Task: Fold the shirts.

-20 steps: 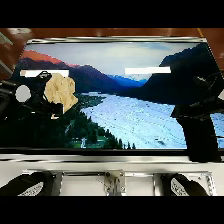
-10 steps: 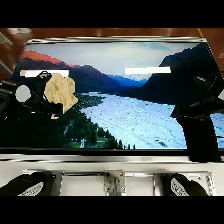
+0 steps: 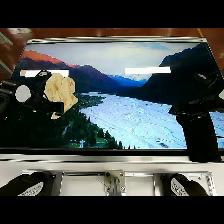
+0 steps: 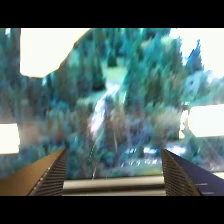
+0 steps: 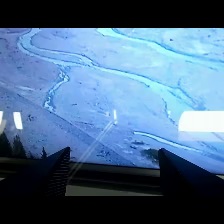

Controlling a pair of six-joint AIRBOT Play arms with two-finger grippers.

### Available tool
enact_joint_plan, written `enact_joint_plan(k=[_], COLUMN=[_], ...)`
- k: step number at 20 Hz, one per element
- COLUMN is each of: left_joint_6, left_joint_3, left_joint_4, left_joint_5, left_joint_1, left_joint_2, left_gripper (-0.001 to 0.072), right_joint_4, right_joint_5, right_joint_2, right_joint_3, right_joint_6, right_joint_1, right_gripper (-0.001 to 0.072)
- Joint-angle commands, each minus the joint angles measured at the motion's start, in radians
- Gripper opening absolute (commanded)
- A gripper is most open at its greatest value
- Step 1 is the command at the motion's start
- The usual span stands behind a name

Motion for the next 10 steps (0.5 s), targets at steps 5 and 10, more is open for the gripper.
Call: enact_joint_plan(k=[5,10], left_joint_6=[-0.018,-0.037], left_joint_3=[0.002,0.135], left_joint_4=[0.061,0.036], left_joint_5=[0.113,0.201], left_joint_1=[0.013,0.171], left_joint_2=[-0.016,-0.227], left_gripper=[0.0693,0.0697], right_joint_4=[0.056,0.056], right_joint_5=[-0.030,-0.109], right_joint_2=[0.001,0.000], right_joint_3=[0.000,0.000], right_joint_6=[0.000,0.000], right_joint_1=[0.000,0.000], right_gripper=[0.0672,0.0671])
